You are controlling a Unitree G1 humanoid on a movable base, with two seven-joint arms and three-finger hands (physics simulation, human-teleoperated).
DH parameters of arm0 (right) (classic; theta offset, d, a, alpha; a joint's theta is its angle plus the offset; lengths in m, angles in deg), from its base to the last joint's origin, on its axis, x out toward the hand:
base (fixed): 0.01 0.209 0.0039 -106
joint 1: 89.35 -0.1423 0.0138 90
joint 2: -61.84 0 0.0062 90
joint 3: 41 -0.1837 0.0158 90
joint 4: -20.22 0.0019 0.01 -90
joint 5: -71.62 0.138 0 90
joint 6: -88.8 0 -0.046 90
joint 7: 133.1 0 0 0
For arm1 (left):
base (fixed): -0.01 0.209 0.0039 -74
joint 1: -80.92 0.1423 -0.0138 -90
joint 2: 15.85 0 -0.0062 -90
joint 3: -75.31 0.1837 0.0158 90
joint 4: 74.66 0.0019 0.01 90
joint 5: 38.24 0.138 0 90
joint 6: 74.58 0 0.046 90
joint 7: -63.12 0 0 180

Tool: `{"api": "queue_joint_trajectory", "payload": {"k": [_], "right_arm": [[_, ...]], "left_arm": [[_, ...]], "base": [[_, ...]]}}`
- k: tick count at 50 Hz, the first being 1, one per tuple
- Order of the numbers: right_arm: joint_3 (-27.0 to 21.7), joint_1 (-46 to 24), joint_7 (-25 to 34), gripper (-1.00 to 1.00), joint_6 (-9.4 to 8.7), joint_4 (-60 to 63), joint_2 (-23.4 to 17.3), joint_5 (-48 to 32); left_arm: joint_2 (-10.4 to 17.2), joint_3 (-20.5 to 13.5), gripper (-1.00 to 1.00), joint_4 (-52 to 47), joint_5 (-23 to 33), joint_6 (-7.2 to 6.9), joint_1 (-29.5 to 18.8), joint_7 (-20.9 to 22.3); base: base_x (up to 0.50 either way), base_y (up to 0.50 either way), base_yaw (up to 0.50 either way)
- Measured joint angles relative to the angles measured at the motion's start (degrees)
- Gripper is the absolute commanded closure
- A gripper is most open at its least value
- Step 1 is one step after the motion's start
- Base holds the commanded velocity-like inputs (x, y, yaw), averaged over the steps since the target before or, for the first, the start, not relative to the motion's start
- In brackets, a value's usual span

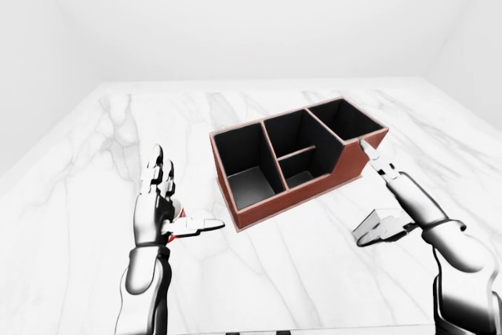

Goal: Pick up the book and place it in the left compartment of the caddy.

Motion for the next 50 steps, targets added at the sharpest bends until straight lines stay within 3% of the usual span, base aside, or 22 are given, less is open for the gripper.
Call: {"api": "queue_joint_trajectory", "payload": {"k": [17,30,50], "right_arm": [[-2.3,0.6,1.6,-1.00,0.00,-2.5,-2.7,-13.8],[-2.4,-0.8,1.6,-1.00,0.00,-5.3,-4.3,-26.1],[1.8,-6.0,1.6,-1.00,0.00,-15.7,-7.3,-42.8]], "left_arm": [[-0.1,0.1,-1.00,1.9,0.0,2.38,0.8,-0.1],[-0.1,0.2,-1.00,2.1,0.3,2.73,0.8,-0.4],[-0.1,0.2,-1.00,2.3,0.4,2.92,0.8,-0.6]], "base": [[0.00,0.00,0.00],[0.00,0.00,0.00],[0.00,0.00,0.00]]}}
